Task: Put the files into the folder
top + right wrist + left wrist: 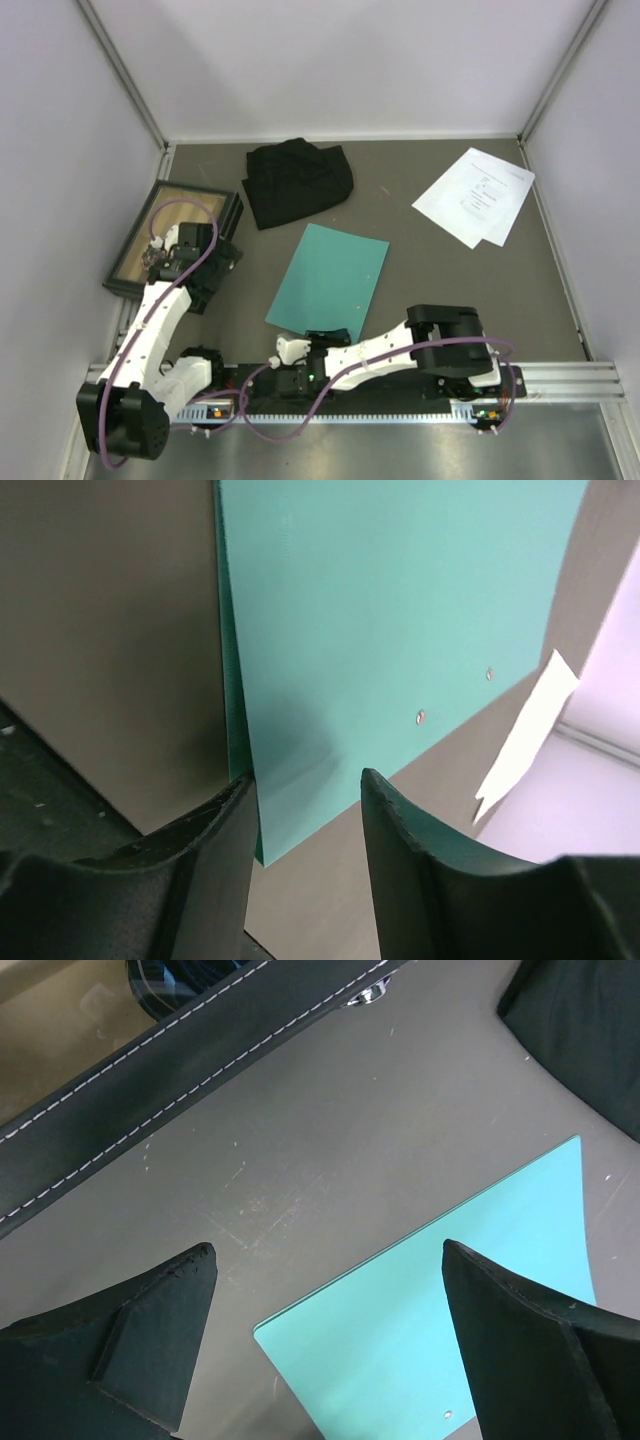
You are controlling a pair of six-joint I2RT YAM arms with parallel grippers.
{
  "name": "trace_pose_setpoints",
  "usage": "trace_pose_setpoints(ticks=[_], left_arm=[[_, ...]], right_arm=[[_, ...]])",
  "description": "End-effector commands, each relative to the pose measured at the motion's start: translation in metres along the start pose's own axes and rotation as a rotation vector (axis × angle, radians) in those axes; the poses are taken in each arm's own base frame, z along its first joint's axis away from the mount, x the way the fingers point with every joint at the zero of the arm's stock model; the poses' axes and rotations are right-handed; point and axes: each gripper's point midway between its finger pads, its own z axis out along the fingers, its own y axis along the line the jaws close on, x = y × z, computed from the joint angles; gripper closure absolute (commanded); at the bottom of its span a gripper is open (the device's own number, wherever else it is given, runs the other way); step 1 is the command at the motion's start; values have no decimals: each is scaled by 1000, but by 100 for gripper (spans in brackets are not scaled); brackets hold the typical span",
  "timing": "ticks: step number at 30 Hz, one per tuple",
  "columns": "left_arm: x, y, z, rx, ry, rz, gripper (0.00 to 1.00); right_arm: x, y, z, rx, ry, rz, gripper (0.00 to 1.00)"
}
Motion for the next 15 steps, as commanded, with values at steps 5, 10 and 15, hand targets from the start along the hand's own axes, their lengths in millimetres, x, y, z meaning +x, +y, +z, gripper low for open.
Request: trace_pose_setpoints(ticks=[5, 10, 15], left_arm=[[-4, -5, 1, 30, -22, -12, 2], [-2, -11, 1, 68, -9, 19, 2], [4, -11, 1, 85, 20, 69, 2]], right_arm=[[8, -22, 14, 216, 21, -18, 57], [9, -33, 27, 300, 15, 3, 67], [6, -40, 32, 323, 2, 38, 91]])
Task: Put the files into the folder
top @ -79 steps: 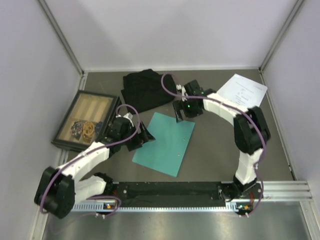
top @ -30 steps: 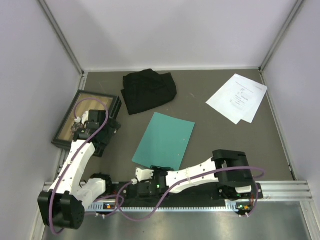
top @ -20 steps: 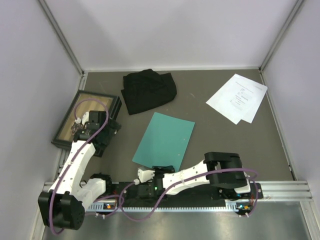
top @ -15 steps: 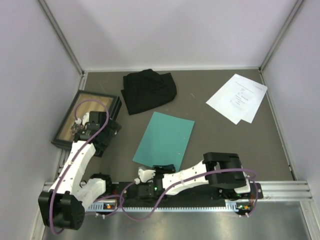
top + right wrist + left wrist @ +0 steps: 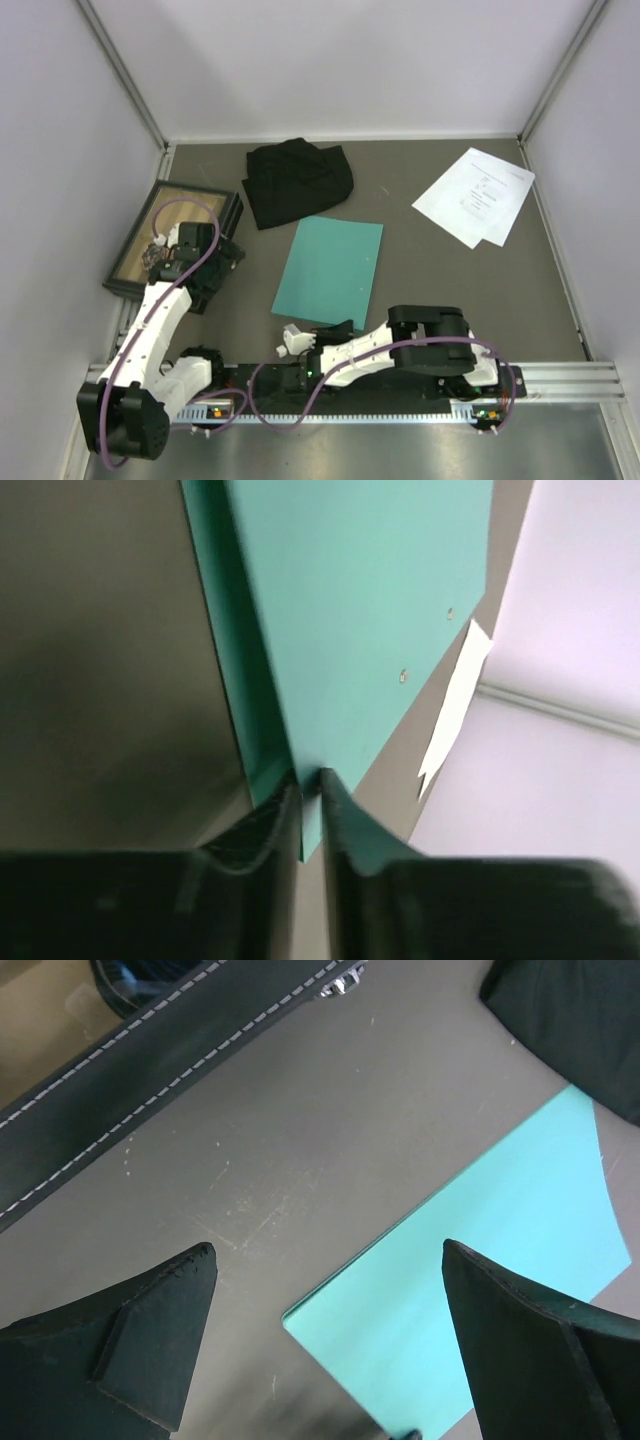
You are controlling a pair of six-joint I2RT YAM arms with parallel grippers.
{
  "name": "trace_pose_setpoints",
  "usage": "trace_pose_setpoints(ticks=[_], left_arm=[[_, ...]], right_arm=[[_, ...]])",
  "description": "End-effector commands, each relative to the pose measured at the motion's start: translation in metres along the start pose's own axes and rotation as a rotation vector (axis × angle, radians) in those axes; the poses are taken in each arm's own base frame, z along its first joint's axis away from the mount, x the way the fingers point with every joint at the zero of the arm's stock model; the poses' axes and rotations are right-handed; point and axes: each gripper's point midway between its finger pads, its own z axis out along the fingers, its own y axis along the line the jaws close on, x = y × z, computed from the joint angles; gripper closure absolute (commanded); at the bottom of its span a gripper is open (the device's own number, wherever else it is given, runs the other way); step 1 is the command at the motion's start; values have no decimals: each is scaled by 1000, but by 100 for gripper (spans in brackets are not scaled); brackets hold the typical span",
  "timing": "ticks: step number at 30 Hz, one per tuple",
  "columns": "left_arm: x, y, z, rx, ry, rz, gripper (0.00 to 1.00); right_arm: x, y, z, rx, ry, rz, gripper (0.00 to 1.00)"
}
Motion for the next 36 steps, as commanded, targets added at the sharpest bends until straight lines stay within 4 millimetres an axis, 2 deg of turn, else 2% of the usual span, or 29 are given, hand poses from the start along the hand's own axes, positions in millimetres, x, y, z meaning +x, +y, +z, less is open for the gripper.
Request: trace_pose_setpoints(ticks=[1, 3, 4, 6, 9, 14, 17, 18, 19, 21, 22, 28, 29, 30, 32, 34, 35, 36], left_arm=[[6, -9, -2, 71, 32, 58, 2], [9, -14, -3, 110, 49, 116, 2], [21, -22, -8, 173, 113, 143, 2], [27, -24, -10, 211, 143, 178, 3], [38, -30, -16, 273, 185, 170, 3], [65, -40, -24, 427, 285, 109, 2], [74, -49, -24, 519, 315, 51, 2], [85, -48, -24, 550, 363, 35, 2], [81, -58, -26, 614, 339, 29, 2], [89, -58, -24, 640, 382, -18, 2], [88, -64, -25, 677, 380, -22, 2], [104, -58, -11, 652, 464, -49, 2], [102, -64, -13, 681, 454, -52, 3], [105, -63, -10, 674, 464, -62, 5], [114, -72, -13, 707, 481, -45, 15], [117, -80, -12, 703, 476, -29, 21], [124, -84, -14, 708, 489, -5, 33], [125, -86, -13, 706, 482, 12, 37]], right_arm=[[-12, -17, 5, 78, -38, 95, 100], [-11, -26, 6, 91, -34, 130, 100], [-11, -30, 6, 94, -33, 156, 100], [-9, -42, 3, 99, -41, 213, 100], [-7, -54, -2, 93, -59, 287, 100], [-1, -58, -4, 84, -68, 392, 100], [3, -55, -4, 71, -71, 427, 100], [3, -54, -3, 69, -71, 446, 100], [6, -53, -2, 66, -68, 448, 100], [6, -52, -3, 55, -71, 465, 100], [7, -52, -3, 52, -72, 466, 100], [6, -54, -7, 29, -88, 492, 100], [5, -55, -7, 24, -92, 498, 100], [5, -54, -7, 19, -94, 498, 100], [4, -55, -7, 20, -98, 501, 100], [3, -56, -8, 20, -101, 507, 100], [4, -55, -8, 17, -101, 506, 100], [3, -55, -9, 9, -105, 514, 100]])
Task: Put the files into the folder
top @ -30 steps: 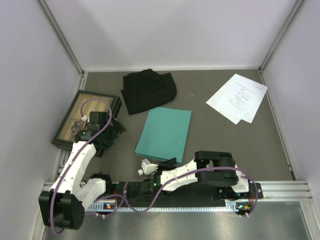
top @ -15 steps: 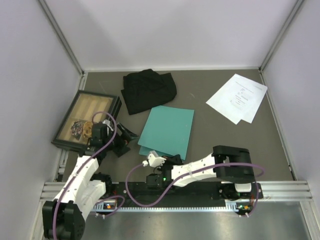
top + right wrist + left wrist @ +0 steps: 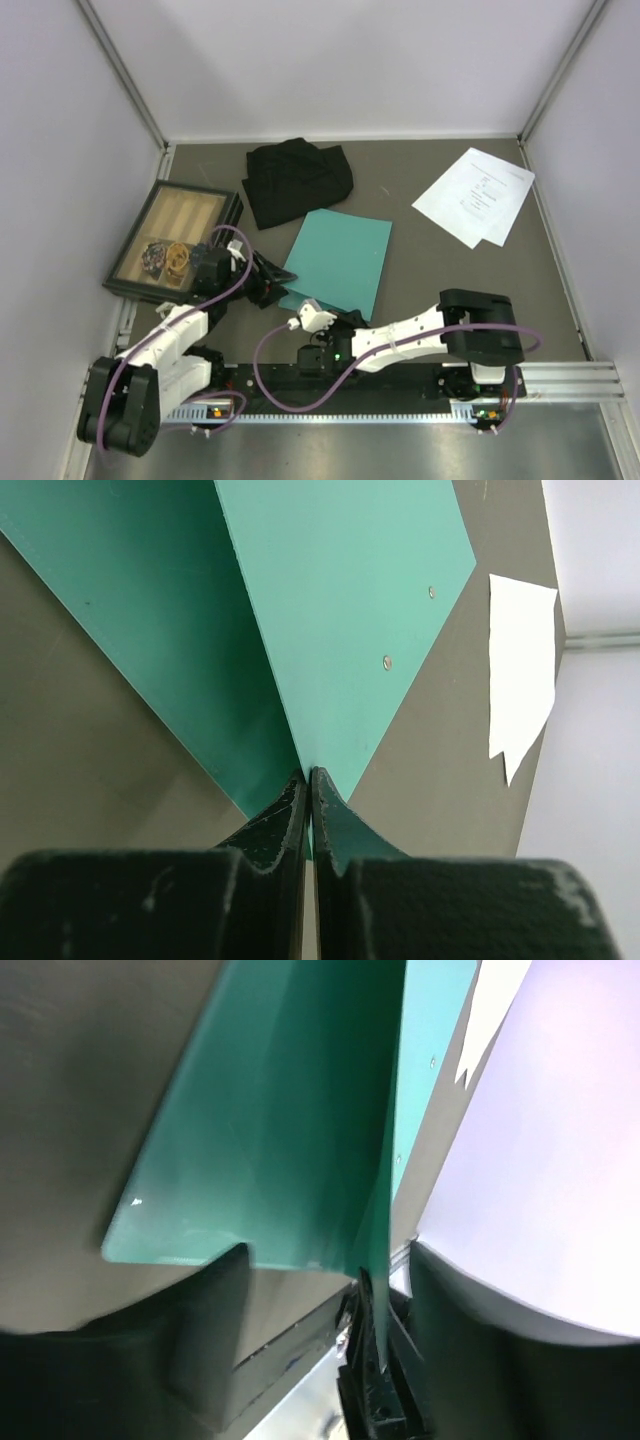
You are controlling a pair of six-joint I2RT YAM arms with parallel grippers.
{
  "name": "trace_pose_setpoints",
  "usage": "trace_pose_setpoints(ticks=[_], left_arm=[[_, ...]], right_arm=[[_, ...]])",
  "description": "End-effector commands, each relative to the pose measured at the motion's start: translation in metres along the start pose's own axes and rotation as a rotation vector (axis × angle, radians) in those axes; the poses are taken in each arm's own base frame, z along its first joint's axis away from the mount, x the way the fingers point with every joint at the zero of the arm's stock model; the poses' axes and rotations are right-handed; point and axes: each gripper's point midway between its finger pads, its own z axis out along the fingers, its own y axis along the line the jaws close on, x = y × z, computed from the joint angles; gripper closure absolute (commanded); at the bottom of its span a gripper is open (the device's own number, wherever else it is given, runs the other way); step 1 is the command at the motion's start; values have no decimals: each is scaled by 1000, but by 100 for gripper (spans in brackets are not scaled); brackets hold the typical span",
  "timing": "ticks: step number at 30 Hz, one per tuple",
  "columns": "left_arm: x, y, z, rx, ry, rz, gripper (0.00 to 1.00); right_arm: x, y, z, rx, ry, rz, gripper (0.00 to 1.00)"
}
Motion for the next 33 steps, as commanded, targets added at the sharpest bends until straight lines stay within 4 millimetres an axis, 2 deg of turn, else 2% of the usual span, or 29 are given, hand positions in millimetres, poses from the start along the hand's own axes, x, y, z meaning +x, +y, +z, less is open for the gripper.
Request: trace_pose_setpoints(ticks=[1, 2, 3, 4, 5, 6, 7, 8, 9, 11, 12, 15, 17, 18, 20, 21, 22, 23, 24, 27, 28, 29, 31, 32, 33], left_arm=[[-2, -36, 13, 86, -14, 100, 45], [1, -38, 15, 84, -5, 119, 56], [1, -39, 17, 80, -5, 148, 85], [-4, -44, 19, 73, -20, 169, 100], [-3, -37, 20, 26, -15, 172, 100], [-6, -35, 19, 6, -25, 218, 100], [-15, -47, 16, 9, -74, 263, 100], [-10, -39, 13, -42, -63, 278, 100], [-16, -48, 9, -41, -90, 341, 100], [-20, -54, 1, -62, -126, 423, 100], [-22, -57, -4, -83, -129, 439, 100], [-28, -62, -16, -132, -152, 508, 100], [-30, -68, -22, -137, -159, 567, 100], [-31, -77, -26, -130, -165, 591, 100], [-28, -78, -32, -153, -151, 635, 100], [-28, -88, -37, -145, -160, 656, 100], [-25, -85, -39, -165, -145, 659, 100], [-21, -87, -40, -162, -131, 671, 100], [-18, -93, -42, -145, -124, 675, 100], [-2, -103, -42, -97, -89, 672, 100], [2, -107, -42, -83, -91, 675, 100], [10, -112, -42, -66, -77, 677, 100], [20, -120, -41, -46, -67, 694, 100], [24, -123, -40, -40, -63, 693, 100], [26, -128, -39, -34, -60, 698, 100]], right_arm=[[-12, -6, -4, -21, -31, 104, 100], [-12, -5, -4, -27, -27, 111, 100], [-10, -3, -6, -52, -14, 116, 100], [-14, -3, -10, -77, -11, 154, 100], [-14, -3, -13, -97, 1, 181, 100], [-13, 1, -18, -148, 26, 215, 89], [-13, -2, -25, -177, 48, 260, 74], [-12, -3, -30, -204, 66, 291, 64], [-10, 4, -39, -272, 100, 318, 51], [-19, 6, -56, -384, 113, 395, 39], [-19, 12, -68, -449, 131, 410, 26], [-37, 11, -98, -581, 103, 485, 4], [-41, 5, -102, -621, 127, 519, 1], [-41, -7, -100, -613, 140, 553, 1], [-45, -34, -84, -565, 189, 686, 1], [-45, -48, -81, -562, 201, 736, 1], [-49, -60, -78, -562, 205, 787, 1], [-49, -77, -62, -545, 232, 868, 1], [-59, -94, -61, -560, 194, 942, 1], [-66, -140, -38, -516, 172, 1116, 1], [-82, -157, -37, -525, 116, 1159, 1], [-86, -172, -28, -483, 103, 1188, 1], [-104, -189, -23, -428, 100, 1180, 1], [-106, -196, -19, -382, 113, 1174, 1], [-125, -213, -23, -379, 81, 1208, 1]])
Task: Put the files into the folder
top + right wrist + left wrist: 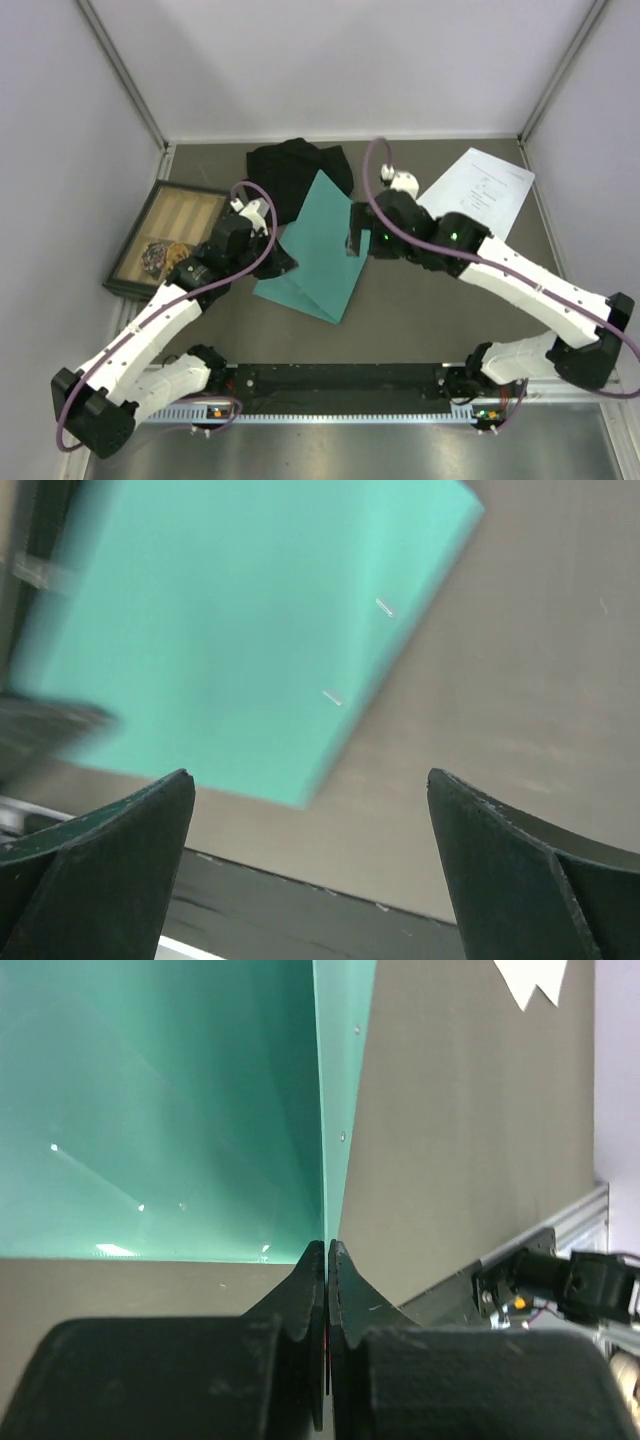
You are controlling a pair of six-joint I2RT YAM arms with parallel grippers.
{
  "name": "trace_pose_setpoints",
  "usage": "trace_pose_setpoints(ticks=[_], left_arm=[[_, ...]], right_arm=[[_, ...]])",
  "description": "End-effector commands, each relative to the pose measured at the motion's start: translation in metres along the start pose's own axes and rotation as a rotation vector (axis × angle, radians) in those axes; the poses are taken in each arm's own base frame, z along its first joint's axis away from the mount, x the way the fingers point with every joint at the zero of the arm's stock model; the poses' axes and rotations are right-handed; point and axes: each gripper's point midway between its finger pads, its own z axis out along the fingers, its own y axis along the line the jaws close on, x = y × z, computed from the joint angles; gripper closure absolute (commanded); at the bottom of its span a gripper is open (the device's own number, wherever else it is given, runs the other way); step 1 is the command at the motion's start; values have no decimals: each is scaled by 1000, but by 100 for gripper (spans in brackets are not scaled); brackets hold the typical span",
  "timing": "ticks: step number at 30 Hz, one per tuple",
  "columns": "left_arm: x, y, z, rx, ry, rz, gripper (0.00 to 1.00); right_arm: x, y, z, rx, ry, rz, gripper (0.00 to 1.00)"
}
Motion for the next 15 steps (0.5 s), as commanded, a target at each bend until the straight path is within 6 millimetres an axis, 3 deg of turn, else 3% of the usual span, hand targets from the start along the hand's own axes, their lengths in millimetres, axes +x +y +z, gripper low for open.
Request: trace_pose_setpoints(ticks=[1, 3, 6, 10, 15], left_arm=[[-8, -40, -10, 74, -32, 32, 100], [-7, -51, -7, 84, -27, 48, 100], [-1, -71, -1, 90, -19, 90, 100], [7, -83, 2, 60, -16, 135, 100], [10, -92, 4, 82, -25, 140, 100]], right_arm=[[-46, 35, 1, 22, -33, 10, 1], [-57, 52, 2, 3, -27, 3, 2], [-62, 61, 19, 24, -34, -21, 7], [-70, 47, 36, 149, -75, -65, 9], [-50, 42, 57, 179, 9, -59, 14]])
